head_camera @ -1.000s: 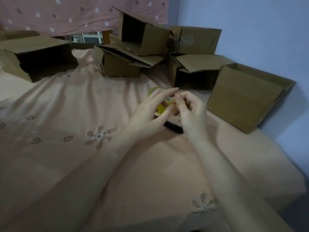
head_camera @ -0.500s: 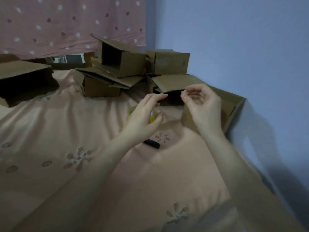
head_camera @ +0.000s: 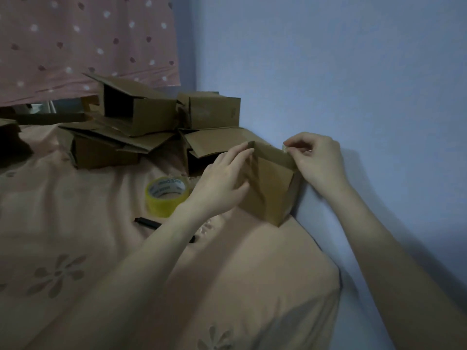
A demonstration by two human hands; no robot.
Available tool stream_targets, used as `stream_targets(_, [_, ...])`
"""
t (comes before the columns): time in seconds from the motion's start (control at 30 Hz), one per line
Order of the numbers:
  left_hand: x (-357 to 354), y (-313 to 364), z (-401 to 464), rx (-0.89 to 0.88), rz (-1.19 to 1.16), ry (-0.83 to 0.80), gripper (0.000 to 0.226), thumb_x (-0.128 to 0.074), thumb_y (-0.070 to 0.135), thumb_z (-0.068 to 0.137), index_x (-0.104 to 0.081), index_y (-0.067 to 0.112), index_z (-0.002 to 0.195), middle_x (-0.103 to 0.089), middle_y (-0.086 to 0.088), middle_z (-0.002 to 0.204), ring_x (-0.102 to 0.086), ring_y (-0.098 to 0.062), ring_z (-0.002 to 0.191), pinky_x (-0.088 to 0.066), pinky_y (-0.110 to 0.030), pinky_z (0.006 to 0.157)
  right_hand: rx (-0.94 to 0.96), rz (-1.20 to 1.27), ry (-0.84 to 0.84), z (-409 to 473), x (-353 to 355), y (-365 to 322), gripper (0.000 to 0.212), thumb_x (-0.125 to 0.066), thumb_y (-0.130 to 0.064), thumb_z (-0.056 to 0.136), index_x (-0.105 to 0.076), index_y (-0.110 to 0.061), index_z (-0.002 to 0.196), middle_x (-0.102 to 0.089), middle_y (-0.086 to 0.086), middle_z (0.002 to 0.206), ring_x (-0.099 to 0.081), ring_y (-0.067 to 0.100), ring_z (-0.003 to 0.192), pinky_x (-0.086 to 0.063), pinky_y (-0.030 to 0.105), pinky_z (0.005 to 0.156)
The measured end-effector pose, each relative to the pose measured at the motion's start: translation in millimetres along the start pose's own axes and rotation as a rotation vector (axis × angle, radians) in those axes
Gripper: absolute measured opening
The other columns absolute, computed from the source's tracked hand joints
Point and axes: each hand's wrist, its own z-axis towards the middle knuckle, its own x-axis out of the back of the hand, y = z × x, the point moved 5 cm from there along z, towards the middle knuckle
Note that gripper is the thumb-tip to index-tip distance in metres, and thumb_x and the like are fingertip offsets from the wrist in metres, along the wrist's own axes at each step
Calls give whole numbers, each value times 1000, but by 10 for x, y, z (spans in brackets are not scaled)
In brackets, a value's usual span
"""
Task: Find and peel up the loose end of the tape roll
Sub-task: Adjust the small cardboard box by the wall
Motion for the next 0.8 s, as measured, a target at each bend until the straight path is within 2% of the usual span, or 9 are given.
stream_targets(0.17, [-87,5,92,29,31,-43,62,-49,21,90,-24,23,147,-18,9,156,-18,-15,142,-26,-45,113,-9,-70,-78,-8,-8,47,26,-52,-2,88,-73,-15,97,-68,-1,89,-61,9,80,-37,-6,65])
stream_targets(0.3, [-99,-13,82,34,44,-43,63,-50,22,90,-23,25,147,-20,9,156,-18,-15,143,-25,-45,113,18,-58,-87,-26,0,39,29,-49,-1,89,-72,-15,100,-72,1,99,-65,13,92,-43,6,76])
stream_targets(0.43, [-47,-15,43,20,27,-19,63,-50,20,90,-23,27,148,-19,11,156,-20,-14,142,-24,-45,113,38,-25,-92,-54,26,-9,25,-51,-7,91,-70,-17,104,-70,-4,105,-63,8,91,-38,-6,72])
stream_targets(0.53, [69,-30,-13,8,10,49,58,-49,18,91,-30,28,145,-25,11,154,-24,-12,140,-26,-45,111,74,-1,-88,-73,30,-110,25,-53,-9,90,-70,-19,105,-69,-8,104,-61,6,92,-40,-3,72])
stream_targets(0.63, [214,-107,-77,28,-5,93,51,-49,18,92,-38,29,140,-31,10,151,-26,-11,139,-29,-44,110,125,22,-64,-94,8,-264,23,-54,-7,89,-70,-19,101,-68,-7,101,-60,6,88,-46,9,74])
stream_targets(0.8, [470,-347,-227,98,13,137,40,-51,20,92,-46,27,132,-37,8,147,-32,-13,135,-35,-48,107,217,86,-42,-143,-168,-541,21,-55,-5,88,-70,-16,96,-67,0,96,-60,9,83,-42,4,71])
